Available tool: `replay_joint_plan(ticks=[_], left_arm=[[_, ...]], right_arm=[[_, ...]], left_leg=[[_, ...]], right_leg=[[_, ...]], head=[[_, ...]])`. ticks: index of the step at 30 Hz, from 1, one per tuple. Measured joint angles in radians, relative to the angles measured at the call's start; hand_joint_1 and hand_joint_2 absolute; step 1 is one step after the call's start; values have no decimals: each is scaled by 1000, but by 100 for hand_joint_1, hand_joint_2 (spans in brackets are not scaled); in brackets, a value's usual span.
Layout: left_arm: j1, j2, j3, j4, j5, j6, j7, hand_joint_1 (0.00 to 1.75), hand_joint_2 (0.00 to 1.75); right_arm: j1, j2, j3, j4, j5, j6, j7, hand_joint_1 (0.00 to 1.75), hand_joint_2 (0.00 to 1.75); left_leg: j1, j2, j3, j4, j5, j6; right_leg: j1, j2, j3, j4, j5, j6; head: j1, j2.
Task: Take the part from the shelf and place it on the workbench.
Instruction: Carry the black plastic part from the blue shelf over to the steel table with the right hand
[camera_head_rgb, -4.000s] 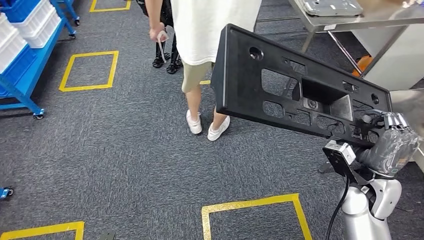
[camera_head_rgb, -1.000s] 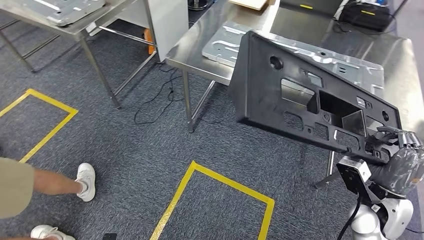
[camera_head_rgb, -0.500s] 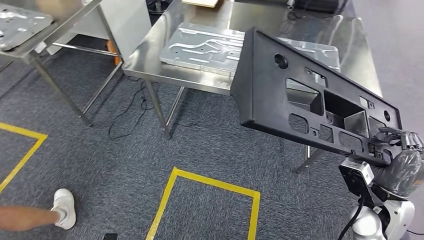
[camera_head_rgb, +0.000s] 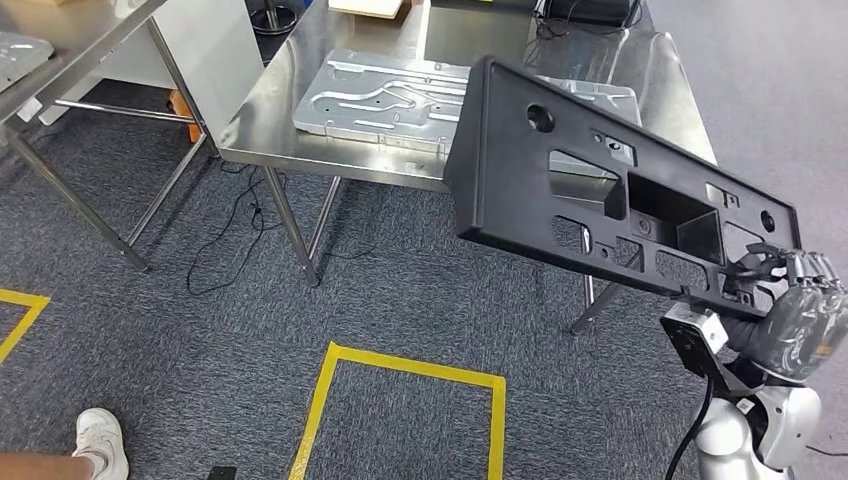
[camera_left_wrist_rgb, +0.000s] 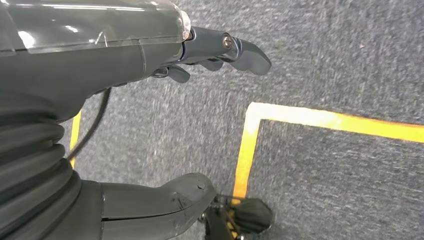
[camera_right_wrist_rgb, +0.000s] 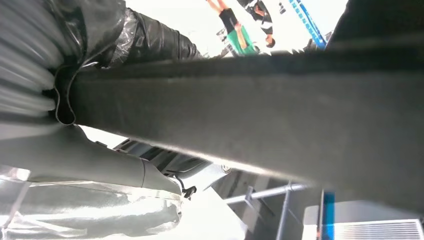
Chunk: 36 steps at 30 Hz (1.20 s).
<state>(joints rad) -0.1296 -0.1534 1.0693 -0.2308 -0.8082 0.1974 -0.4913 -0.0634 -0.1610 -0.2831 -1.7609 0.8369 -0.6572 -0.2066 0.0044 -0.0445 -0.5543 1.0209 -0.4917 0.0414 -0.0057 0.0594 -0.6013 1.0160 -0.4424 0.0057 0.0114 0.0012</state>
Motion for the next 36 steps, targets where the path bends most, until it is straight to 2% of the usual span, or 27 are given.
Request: replay_joint_plan(ticks=[8, 16, 20, 22, 24, 26, 27, 28, 29, 30, 31, 32, 33, 34, 36], left_arm=[[-5, 4, 0, 0, 1, -21, -8, 0, 175], [-8, 5, 0, 0, -6, -28, -5, 0, 175], [-9, 6, 0, 0, -6, -35, -4, 0, 175], [-10, 6, 0, 0, -6, -36, -4, 0, 175], [-11, 5, -1, 0, -7, -36, -3, 0, 175], [-10, 5, -1, 0, -8, -36, -2, 0, 175], [-10, 5, -1, 0, -8, -36, 0, 0, 175], [-9, 5, -1, 0, -8, -37, 1, 0, 175], [-9, 5, -2, 0, -8, -37, 2, 0, 175], [-10, 5, -2, 0, -8, -37, 3, 0, 175], [-10, 5, -2, 0, -8, -38, 3, 0, 175], [-10, 5, -3, 0, -8, -38, 4, 0, 175], [-11, 6, -4, 0, -7, -38, 4, 0, 175], [-12, 7, -5, 0, -7, -38, 4, 0, 175], [-12, 8, -7, 0, -7, -39, 4, 0, 175]], right_arm=[[-42, -6, 0, 57, 46, 0, 22, 175, 175], [-56, -11, 0, 86, 56, 5, 29, 175, 175], [-62, -12, 1, 93, 67, 7, 31, 175, 175], [-63, -15, 1, 94, 70, 7, 32, 175, 175], [-68, -21, 1, 94, 73, 6, 32, 175, 175], [-74, -24, 2, 96, 75, 6, 34, 175, 175], [-75, -24, 3, 98, 77, 6, 36, 175, 175], [-75, -24, 3, 100, 80, 6, 37, 175, 175], [-75, -24, 3, 102, 83, 7, 38, 175, 175], [-75, -25, 3, 103, 86, 7, 39, 175, 175], [-76, -25, 3, 104, 88, 7, 40, 175, 175], [-76, -25, 3, 105, 89, 7, 40, 175, 175], [-77, -25, 4, 107, 89, 7, 40, 175, 175], [-78, -25, 4, 108, 90, 7, 41, 175, 175], [-80, -26, 4, 111, 97, 8, 47, 175, 175]], left_leg=[[-2, 0, 0, 0, 0, 2], [-1, 0, -1, 1, -1, 2], [-6, 0, -2, 4, -1, 8], [-1, 4, 2, -9, 6, 14], [7, 14, 11, -28, 17, 22], [9, 25, 15, -35, 19, 25], [9, 30, 14, -34, 18, 24], [10, 33, 15, -34, 16, 22], [12, 36, 16, -33, 14, 18], [16, 38, 19, -30, 10, 12], [21, 39, 21, -26, 4, 4], [24, 39, 23, -21, -3, -5], [26, 39, 23, -15, -10, -15], [25, 39, 23, -11, -15, -24], [23, 39, 24, -11, -20, -37]], right_leg=[[-1, -1, 0, -2, 0, 8], [-1, -1, -3, -2, 0, 9], [-7, 1, -3, -4, 3, 16], [-5, 0, -3, -5, 4, 21], [-5, -21, -21, 32, -22, 27], [-12, -45, -78, 147, -82, 36], [-17, -49, -112, 212, -108, 42], [-23, -52, -135, 256, -118, 47], [-29, -54, -140, 264, -107, 52], [-34, -56, -124, 230, -79, 58], [-40, -59, -90, 165, -42, 64], [-42, -61, -55, 99, -17, 69], [-41, -60, -29, 47, -2, 68], [-39, -59, -15, 19, 0, 62], [-31, -54, -14, 17, -11, 41]], head=[[0, 0], [0, 0], [0, 0], [0, 0], [0, 0], [0, 0], [0, 0], [0, 0], [0, 0], [0, 0], [0, 0], [0, 0], [0, 0], [0, 0], [-1, 0]])
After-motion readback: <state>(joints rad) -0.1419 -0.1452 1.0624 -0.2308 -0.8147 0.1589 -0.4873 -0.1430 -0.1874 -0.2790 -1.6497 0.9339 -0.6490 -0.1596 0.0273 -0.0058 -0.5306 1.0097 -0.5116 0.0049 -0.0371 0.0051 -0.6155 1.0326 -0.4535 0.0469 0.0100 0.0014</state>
